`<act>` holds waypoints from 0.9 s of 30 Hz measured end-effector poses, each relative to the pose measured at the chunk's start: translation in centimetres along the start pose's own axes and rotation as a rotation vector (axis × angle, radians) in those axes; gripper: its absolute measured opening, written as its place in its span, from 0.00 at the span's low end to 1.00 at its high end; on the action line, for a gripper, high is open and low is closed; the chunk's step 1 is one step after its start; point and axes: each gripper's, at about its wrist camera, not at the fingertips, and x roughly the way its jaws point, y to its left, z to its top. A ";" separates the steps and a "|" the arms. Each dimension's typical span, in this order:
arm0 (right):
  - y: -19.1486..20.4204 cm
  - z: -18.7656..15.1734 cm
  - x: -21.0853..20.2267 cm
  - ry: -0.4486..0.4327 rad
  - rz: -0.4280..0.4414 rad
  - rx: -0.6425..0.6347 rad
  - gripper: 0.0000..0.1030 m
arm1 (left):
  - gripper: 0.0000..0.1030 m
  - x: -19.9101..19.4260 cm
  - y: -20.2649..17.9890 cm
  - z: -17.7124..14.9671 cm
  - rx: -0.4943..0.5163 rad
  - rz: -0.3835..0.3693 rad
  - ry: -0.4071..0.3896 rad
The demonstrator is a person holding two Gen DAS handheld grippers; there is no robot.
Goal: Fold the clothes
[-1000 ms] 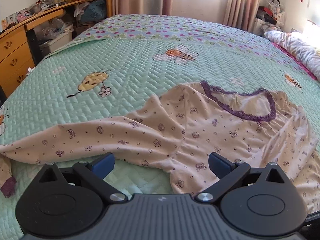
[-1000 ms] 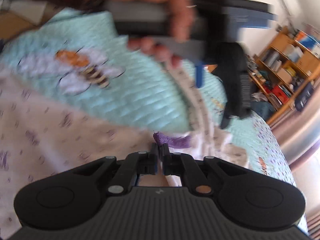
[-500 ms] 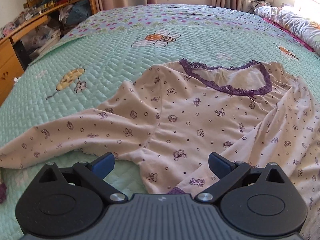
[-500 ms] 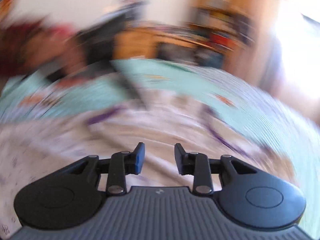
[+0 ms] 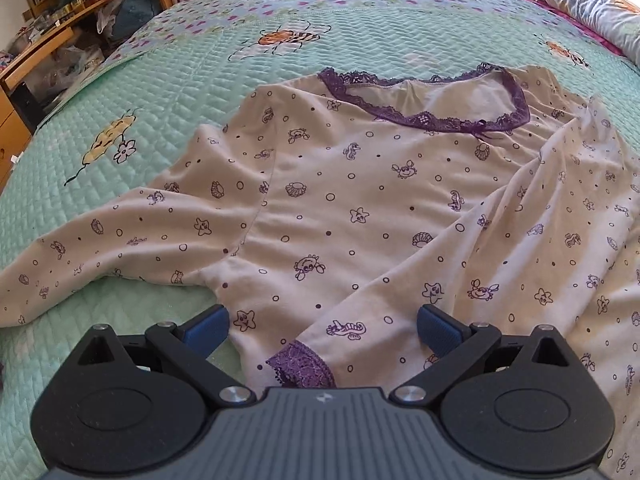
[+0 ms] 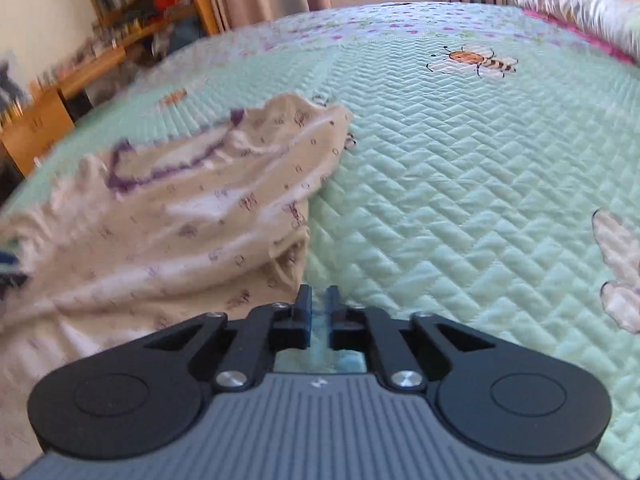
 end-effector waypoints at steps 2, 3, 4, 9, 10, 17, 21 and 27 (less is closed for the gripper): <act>1.1 0.5 -0.7 -0.058 0.014 -0.016 0.16 | 0.98 -0.7 0.0 0.1 0.002 0.008 -0.027; 2.0 1.0 -1.1 -0.097 0.018 -0.039 0.20 | 0.99 -0.9 0.0 0.2 0.004 0.013 -0.034; 2.8 1.4 -1.2 -0.126 0.035 -0.054 0.23 | 0.99 -0.9 0.1 0.2 0.006 0.017 -0.039; 4.0 2.4 0.5 -0.083 0.066 -0.094 0.54 | 0.99 1.3 0.6 -0.5 0.014 0.020 0.031; 3.8 2.2 0.9 -0.057 0.033 -0.115 0.54 | 0.99 1.1 0.9 -0.5 0.004 0.021 0.025; 5.2 0.7 -0.1 -0.061 -0.020 -0.214 0.53 | 0.98 -1.8 3.5 0.5 -0.133 -0.059 -0.091; 10.8 -0.2 -0.2 -0.090 0.237 -0.343 0.53 | 0.98 -1.1 3.1 1.5 -0.164 -0.255 -0.058; 20.5 1.3 4.9 0.108 0.428 -0.532 0.31 | 0.94 2.5 2.2 2.0 -0.201 -0.324 0.058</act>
